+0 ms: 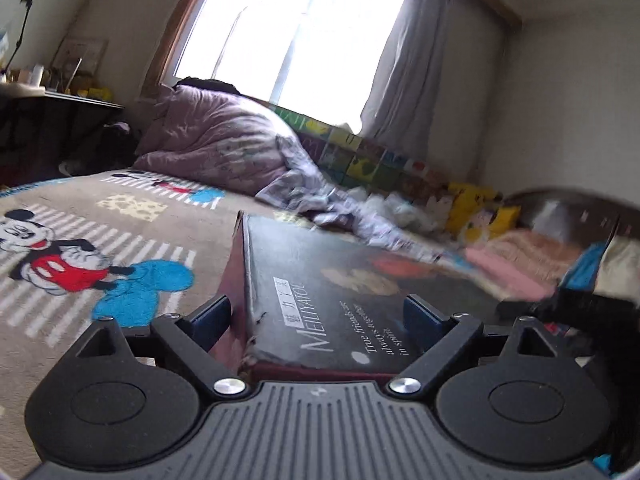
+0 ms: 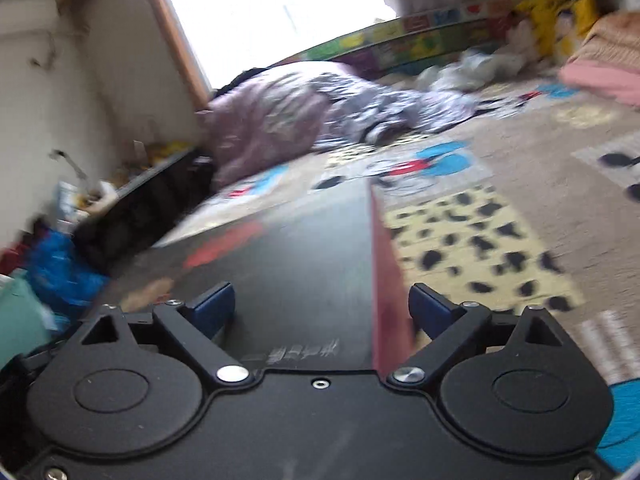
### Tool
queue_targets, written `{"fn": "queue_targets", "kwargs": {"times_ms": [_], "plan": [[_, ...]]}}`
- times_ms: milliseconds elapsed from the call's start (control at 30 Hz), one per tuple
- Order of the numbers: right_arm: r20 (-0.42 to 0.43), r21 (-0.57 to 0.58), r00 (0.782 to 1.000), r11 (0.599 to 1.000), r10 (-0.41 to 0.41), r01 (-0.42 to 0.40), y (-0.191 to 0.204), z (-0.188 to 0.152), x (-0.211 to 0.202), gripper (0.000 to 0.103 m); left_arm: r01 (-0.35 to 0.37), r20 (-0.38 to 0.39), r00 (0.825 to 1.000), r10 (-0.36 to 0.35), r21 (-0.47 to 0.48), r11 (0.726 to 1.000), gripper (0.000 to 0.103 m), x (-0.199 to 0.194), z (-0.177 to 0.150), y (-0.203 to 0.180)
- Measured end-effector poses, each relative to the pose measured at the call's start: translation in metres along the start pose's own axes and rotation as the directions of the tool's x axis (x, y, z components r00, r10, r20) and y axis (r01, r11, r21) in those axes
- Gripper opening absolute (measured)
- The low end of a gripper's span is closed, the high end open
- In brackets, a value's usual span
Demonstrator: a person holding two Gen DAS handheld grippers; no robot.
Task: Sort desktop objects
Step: 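Lift and carry the dark picture box with both tools toward the pink box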
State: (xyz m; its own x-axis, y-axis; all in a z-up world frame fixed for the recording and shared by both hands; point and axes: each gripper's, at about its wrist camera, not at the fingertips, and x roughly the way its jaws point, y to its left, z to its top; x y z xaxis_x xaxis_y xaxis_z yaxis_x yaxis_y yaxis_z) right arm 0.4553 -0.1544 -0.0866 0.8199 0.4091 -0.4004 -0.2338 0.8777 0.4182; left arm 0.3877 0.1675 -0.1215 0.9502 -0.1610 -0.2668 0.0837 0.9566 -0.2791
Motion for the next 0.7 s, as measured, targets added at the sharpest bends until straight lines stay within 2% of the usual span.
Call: {"fn": "queue_targets", "kwargs": {"times_ms": [100, 167, 267, 367, 433, 500, 567, 633, 700], "plan": [[-0.009, 0.014, 1.000, 1.000, -0.027, 0.027, -0.005, -0.005, 0.000, 0.094, -0.003, -0.023, 1.000, 0.002, -0.061, 0.998, 0.093, 0.007, -0.005, 0.008], [0.010, -0.022, 0.999, 0.999, -0.046, 0.046, -0.001, -0.006, -0.004, 0.095, -0.031, -0.016, 0.999, 0.030, -0.071, 0.997, 0.093, 0.004, -0.005, 0.010], [0.073, -0.096, 0.995, 0.993, -0.068, 0.074, 0.009, -0.003, -0.013, 0.094, -0.088, 0.051, 0.994, 0.091, -0.061, 0.994, 0.093, -0.005, 0.002, 0.013], [0.132, -0.203, 0.991, 0.977, -0.034, 0.061, 0.028, 0.000, -0.023, 0.095, -0.022, 0.154, 0.987, 0.035, -0.088, 0.996, 0.093, -0.022, 0.014, 0.011], [0.143, -0.281, 0.990, 0.959, 0.002, 0.039, 0.042, 0.002, -0.025, 0.095, 0.028, 0.183, 0.983, -0.014, -0.070, 0.997, 0.093, -0.029, 0.017, 0.005], [0.120, -0.339, 0.992, 0.941, 0.029, 0.013, 0.051, 0.001, -0.021, 0.095, 0.049, 0.161, 0.986, -0.045, -0.024, 0.998, 0.093, -0.026, 0.016, -0.005], [0.062, -0.343, 0.997, 0.939, 0.035, -0.012, 0.053, 0.000, -0.010, 0.095, 0.043, 0.115, 0.992, -0.046, 0.027, 0.999, 0.093, -0.020, 0.013, -0.016], [0.032, -0.353, 0.999, 0.936, 0.028, -0.014, 0.048, -0.005, 0.001, 0.098, 0.006, 0.061, 0.998, -0.011, 0.095, 0.995, 0.093, -0.012, 0.007, -0.026], [-0.002, -0.398, 1.000, 0.918, 0.006, -0.006, 0.052, -0.004, 0.007, 0.102, -0.053, 0.012, 0.999, 0.051, 0.210, 0.976, 0.093, -0.005, 0.003, -0.039]]}}
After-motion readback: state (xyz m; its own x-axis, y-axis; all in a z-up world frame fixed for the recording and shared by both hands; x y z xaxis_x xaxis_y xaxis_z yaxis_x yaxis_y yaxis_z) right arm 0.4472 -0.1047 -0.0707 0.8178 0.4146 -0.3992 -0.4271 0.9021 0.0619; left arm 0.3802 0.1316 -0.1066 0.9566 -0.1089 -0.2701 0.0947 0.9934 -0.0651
